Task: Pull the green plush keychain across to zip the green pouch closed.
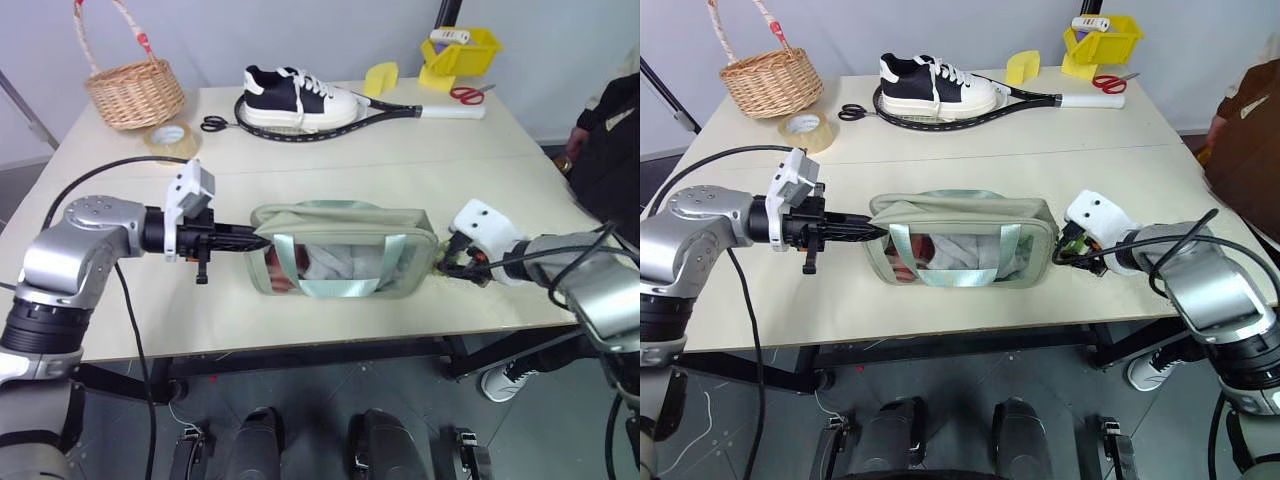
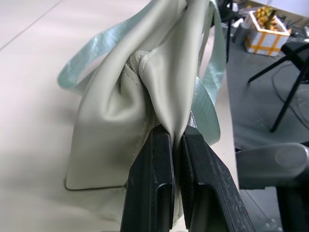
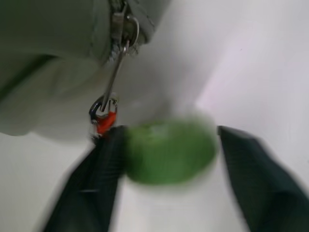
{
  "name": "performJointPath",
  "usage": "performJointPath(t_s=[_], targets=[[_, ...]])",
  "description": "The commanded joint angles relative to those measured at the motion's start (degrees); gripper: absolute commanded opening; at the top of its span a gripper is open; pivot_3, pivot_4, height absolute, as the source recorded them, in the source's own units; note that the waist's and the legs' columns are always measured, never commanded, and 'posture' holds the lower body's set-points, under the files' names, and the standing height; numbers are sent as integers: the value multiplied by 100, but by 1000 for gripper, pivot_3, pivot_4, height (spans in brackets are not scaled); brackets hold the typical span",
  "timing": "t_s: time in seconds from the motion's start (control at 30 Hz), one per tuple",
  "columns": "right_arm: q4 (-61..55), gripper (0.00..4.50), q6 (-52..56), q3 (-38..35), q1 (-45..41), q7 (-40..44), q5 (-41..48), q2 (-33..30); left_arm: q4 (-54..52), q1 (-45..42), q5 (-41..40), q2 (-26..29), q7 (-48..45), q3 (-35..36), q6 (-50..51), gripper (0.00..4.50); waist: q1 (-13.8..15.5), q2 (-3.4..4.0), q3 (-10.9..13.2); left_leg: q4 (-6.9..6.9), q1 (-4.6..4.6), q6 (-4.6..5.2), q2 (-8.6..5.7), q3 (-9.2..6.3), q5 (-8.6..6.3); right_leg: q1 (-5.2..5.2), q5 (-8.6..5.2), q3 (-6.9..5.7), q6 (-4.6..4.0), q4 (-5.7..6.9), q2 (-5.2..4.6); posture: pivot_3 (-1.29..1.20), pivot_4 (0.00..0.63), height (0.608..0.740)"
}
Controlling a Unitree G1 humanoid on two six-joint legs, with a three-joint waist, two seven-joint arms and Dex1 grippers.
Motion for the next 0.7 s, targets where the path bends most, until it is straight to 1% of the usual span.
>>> performJointPath(t_s=[0.03,0.13,0.2,0.23,0.27,0.33,0.37,0.43,0.47,0.57,0.7], targets=[[36,4464,-54,-746,-239,337,323,-302,-6,-94,30,3,-35,129,-108,0,3,0,0,0,0,0,0,0,0,0,0,0,0,0,0,0,150,740],[347,4464,-356,-1454,-433,889,738,-643,-5,-144,-27,12,-100,174,-74,0,16,1,2,0,-5,0,0,1,0,-2,0,0,0,-2,0,0,150,740],[439,4500,-533,-1639,-539,1206,999,-740,12,-199,-179,13,-140,262,84,787,13,1,2,1,-6,0,-1,1,0,-2,0,0,0,-2,-1,0,150,740],[436,4500,-628,-1687,-569,1348,1120,-753,11,-225,-272,10,-159,328,158,1107,11,1,2,0,-5,0,-1,1,0,-2,0,0,0,-2,-1,0,150,740],[433,4500,-699,-1715,-582,1440,1195,-761,7,-241,-334,9,-169,372,207,1652,-3,0,2,-2,-4,0,-1,1,0,-2,0,0,0,-2,0,0,150,740],[415,4500,-796,-1764,-633,1609,1393,-723,-33,-273,-548,50,-262,524,344,2570,-22,0,2,-3,-1,1,0,0,0,-1,0,0,0,-2,0,0,150,740],[395,4500,-867,-1772,-652,1698,1482,-710,-48,-298,-719,90,-328,657,451,3167,-21,0,2,-3,-1,1,0,1,0,-2,0,0,0,-2,0,0,150,740],[348,4500,-1031,-1780,-655,1842,1617,-682,-48,-305,-978,236,-517,907,593,4146,-15,0,3,-2,-1,0,0,1,0,-2,0,0,0,-1,0,0,150,740],[324,4500,-1113,-1796,-650,1908,1687,-667,0,-310,-1054,342,-591,1029,634,4466,-15,0,3,-2,-2,0,0,1,0,-3,0,0,0,-1,0,0,150,740],[282,4500,-1180,-1813,-643,1969,1865,-637,210,-280,-919,615,-685,1233,407,4466,-5,0,3,-2,-2,0,0,1,0,-2,0,0,0,-1,0,0,150,740],[189,4500,-1269,-1789,-549,2014,1990,-661,450,-188,-569,871,-816,1171,15,4466,8,0,3,-1,-2,0,0,1,0,-1,0,0,0,-1,0,0,150,740]])
